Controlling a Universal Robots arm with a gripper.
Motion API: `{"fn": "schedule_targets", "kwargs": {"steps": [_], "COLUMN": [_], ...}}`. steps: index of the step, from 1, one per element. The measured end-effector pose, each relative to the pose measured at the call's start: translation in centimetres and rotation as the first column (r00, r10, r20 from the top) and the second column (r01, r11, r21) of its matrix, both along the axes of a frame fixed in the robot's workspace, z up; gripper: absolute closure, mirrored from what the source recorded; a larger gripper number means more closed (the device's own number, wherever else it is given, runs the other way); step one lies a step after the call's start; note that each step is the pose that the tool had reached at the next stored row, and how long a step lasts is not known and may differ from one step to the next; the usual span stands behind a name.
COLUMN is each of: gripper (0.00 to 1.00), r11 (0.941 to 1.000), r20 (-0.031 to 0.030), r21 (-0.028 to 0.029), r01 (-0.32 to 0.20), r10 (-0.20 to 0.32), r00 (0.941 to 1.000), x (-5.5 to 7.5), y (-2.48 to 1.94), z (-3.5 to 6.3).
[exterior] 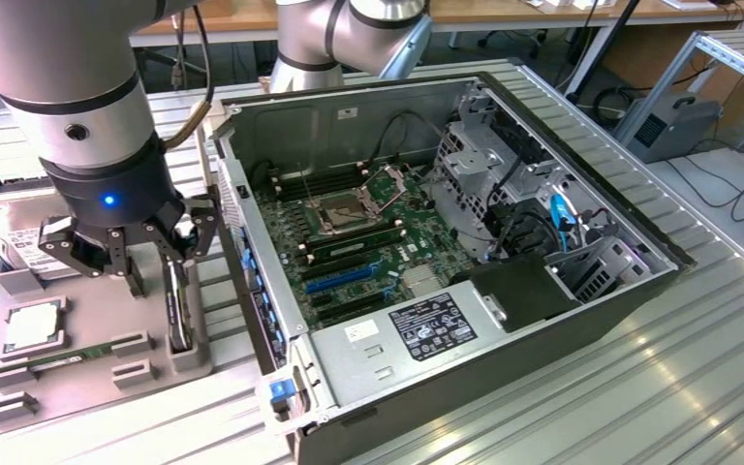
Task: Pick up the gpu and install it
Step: 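Pick up the gpu and move the gpu toward the slot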
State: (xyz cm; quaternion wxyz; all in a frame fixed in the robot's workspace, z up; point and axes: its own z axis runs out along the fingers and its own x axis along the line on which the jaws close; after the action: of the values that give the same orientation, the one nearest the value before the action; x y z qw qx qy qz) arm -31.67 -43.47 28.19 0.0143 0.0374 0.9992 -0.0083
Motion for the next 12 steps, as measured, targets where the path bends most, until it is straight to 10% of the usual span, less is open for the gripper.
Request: {"fn": "schedule_targets", "kwargs": {"steps": [12], "gripper": [0.52], "r11": [0.9999], "r20": [-0.0001], "r21": [-0.0113], "r01": [0.0], "r10": [0.0], "r00": [1.0], "x": [0.55], "y": [0.56], "z": [-0.16]}}
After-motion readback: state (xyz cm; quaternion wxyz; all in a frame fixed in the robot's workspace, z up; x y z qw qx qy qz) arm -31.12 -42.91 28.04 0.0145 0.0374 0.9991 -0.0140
